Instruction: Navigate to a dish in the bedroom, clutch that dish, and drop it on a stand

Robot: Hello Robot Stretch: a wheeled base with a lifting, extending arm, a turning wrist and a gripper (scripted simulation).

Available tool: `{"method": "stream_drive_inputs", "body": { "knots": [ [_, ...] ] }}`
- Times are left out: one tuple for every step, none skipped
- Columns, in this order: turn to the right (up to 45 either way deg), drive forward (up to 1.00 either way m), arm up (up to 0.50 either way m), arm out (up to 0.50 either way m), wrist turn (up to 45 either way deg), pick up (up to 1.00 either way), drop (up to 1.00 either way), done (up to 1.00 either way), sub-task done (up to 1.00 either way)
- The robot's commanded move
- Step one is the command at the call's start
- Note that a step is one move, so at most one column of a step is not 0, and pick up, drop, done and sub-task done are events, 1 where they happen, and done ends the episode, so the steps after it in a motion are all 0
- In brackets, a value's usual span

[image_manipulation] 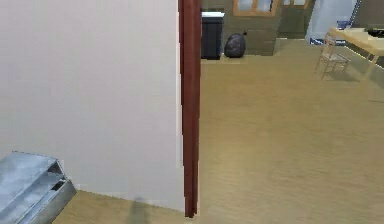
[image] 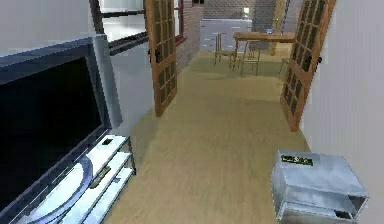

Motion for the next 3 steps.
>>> {"method": "stream_drive_inputs", "body": {
  "knots": [
    [0.0, 0.9, 0.0, 0.0, 0.0, 0.0, 0.0, 0.0, 0.0],
    [15.0, 0.0, 0.0, 0.0, 0.0, 0.0, 0.0, 0.0, 0.0],
    [3.0, 0.0, 0.0, 0.0, 0.0, 0.0, 0.0, 0.0, 0.0]
  ]
}}
